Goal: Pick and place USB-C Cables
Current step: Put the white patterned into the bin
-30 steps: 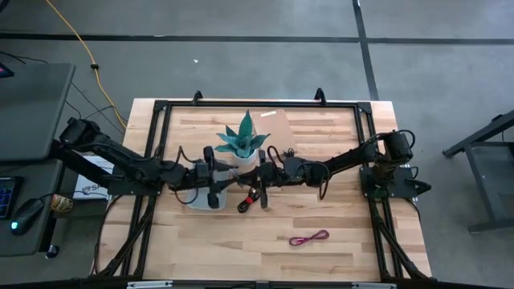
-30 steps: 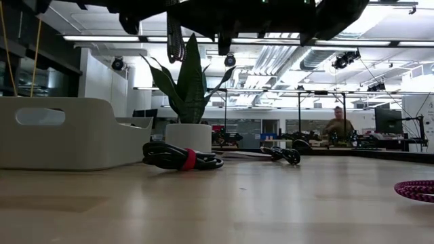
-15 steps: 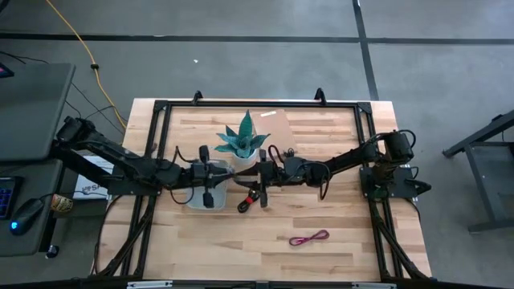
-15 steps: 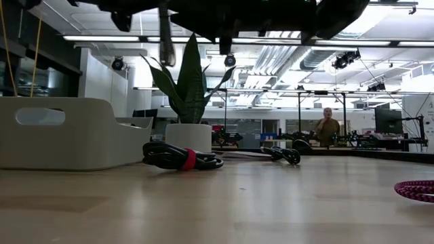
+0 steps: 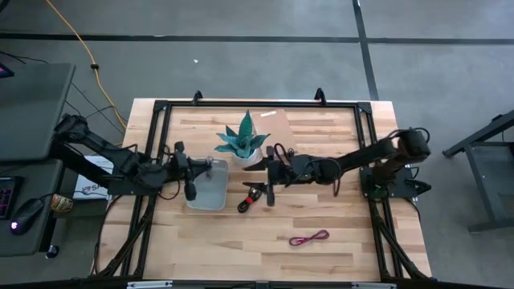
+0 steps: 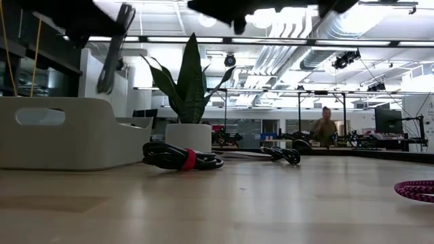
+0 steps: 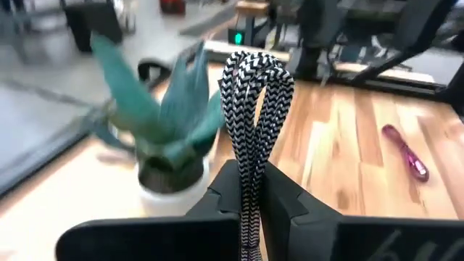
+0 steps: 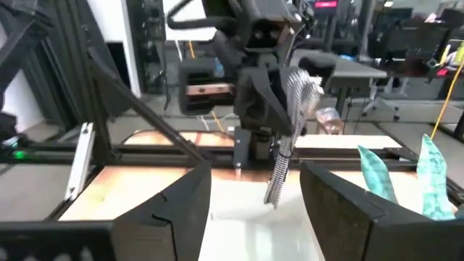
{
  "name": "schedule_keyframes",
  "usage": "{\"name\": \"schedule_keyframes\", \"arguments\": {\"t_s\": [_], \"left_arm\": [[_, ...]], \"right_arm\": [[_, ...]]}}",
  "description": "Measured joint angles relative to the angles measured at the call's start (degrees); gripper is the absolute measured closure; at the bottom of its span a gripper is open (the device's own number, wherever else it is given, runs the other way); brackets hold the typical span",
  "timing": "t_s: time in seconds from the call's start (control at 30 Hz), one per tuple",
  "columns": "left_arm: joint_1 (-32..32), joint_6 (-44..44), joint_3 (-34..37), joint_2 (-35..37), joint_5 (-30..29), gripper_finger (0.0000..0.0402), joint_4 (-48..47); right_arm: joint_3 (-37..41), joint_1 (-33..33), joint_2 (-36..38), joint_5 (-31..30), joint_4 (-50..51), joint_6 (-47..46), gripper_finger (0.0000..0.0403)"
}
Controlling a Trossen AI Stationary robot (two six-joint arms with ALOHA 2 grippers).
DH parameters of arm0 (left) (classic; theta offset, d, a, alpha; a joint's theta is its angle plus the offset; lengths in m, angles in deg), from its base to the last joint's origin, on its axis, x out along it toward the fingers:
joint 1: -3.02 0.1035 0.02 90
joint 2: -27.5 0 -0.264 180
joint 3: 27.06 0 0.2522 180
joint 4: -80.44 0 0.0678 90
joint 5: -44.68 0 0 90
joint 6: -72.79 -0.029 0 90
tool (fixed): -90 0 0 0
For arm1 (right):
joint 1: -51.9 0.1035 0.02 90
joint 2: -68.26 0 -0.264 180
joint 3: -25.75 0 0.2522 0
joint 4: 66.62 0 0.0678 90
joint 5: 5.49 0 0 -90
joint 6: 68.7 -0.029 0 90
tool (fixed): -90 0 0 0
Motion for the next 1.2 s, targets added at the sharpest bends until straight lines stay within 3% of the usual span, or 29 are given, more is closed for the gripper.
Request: {"name": "schedule_keyframes", "arguments": {"t_s": [0.27,0.47,0.77,0.93,1.2], "left_arm": [[5.8,14.3,-2.4,-7.2,11.4,0.0401,-9.4],[8.6,24.0,-8.2,-19.0,17.2,0.0401,-22.9],[13.0,23.7,-10.3,-31.8,26.3,0.0401,-23.7],[15.0,23.6,-10.3,-34.6,29.9,0.0401,-24.1],[15.8,21.5,-10.3,-36.5,30.3,0.0384,-24.0]], "right_arm": [[0.0,3.2,5.0,-12.8,11.6,0.6,0.0208],[0.0,3.5,5.0,-14.3,12.9,0.7,0.0208],[0.0,3.5,5.0,-14.3,13.4,0.6,0.0208],[0.0,3.5,5.0,-14.3,13.9,0.6,0.0208],[0.0,3.5,5.0,-14.3,14.2,0.6,0.0208]]}}
